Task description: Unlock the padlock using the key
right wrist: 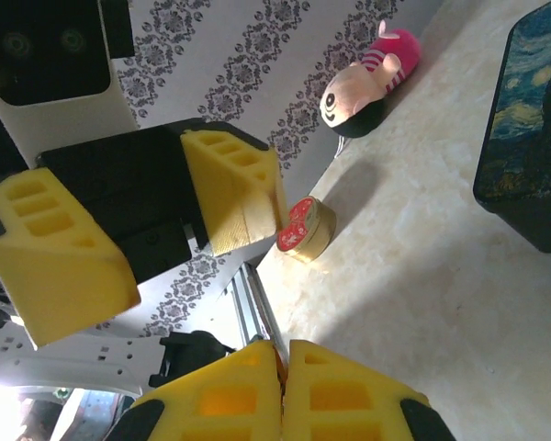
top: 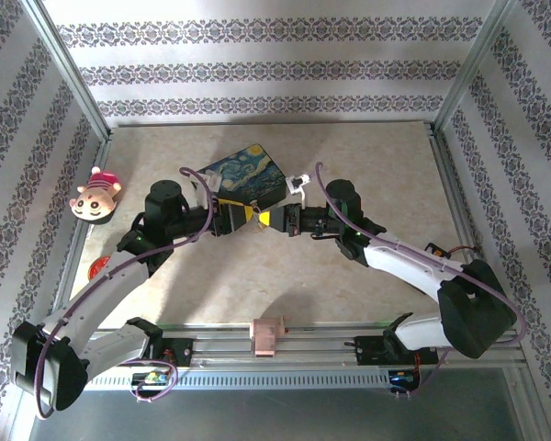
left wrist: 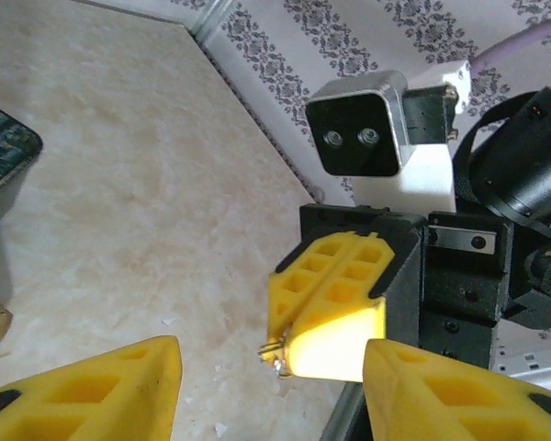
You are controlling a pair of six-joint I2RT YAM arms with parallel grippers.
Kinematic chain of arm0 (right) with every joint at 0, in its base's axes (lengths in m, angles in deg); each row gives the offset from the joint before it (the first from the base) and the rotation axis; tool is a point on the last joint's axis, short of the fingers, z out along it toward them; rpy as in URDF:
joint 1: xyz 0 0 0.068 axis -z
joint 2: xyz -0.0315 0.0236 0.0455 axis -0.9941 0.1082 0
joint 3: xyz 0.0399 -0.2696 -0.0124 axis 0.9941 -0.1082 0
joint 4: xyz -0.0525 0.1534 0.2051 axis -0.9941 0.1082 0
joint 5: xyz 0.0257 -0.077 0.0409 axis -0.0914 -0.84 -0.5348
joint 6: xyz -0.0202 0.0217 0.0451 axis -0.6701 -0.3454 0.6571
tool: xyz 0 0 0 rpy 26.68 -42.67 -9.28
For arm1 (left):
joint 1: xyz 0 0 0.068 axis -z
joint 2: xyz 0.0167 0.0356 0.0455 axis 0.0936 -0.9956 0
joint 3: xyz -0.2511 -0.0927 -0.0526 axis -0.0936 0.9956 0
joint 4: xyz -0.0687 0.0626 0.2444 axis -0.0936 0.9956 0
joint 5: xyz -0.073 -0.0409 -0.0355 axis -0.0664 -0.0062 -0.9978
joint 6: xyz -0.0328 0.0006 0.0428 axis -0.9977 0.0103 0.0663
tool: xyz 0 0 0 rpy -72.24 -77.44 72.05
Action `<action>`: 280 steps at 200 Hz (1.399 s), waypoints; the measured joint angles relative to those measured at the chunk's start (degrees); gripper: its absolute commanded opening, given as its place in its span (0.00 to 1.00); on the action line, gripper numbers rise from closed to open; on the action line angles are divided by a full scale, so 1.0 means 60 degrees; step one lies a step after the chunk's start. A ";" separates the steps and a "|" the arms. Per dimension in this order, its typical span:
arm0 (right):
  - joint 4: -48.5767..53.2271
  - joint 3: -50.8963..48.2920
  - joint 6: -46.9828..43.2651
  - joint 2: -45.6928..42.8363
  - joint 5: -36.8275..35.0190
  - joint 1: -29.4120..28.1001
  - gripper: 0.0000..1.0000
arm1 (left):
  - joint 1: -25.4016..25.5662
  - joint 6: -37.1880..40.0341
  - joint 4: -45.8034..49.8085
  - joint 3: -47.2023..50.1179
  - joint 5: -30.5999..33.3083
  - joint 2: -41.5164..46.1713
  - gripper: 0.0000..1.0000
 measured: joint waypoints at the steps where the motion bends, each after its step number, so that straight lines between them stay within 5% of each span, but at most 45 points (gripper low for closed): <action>1: 0.0007 0.0000 -0.0004 -0.0011 -0.0011 -0.0011 0.00 | 0.0011 -0.0044 -0.0018 0.0000 -0.0033 -0.0004 0.48; 101: 0.0106 0.0175 0.0528 -0.0357 -0.0157 -0.0135 0.00 | 0.0120 -0.1209 -0.1180 0.0091 -0.0827 -0.0441 0.37; 171: 0.0106 0.0211 0.0634 -0.0459 -0.0073 -0.0197 0.00 | 0.0120 -0.2251 -0.2506 0.0277 -0.1359 -0.0867 0.00; 199: 0.0106 0.0211 0.0630 -0.0459 -0.0055 -0.0189 0.00 | 0.0109 -0.2605 -0.2940 0.0397 -0.1421 -0.0954 0.00; 234: 0.0000 0.0211 0.0597 -0.0484 -0.0044 -0.0197 0.29 | 0.0055 -0.3104 -0.3428 0.0484 -0.1599 -0.0973 0.00; 280: -0.0415 0.0200 0.0674 -0.0535 -0.0007 -0.0240 0.33 | 0.0047 -0.3464 -0.3996 0.0488 -0.1752 -0.0980 0.00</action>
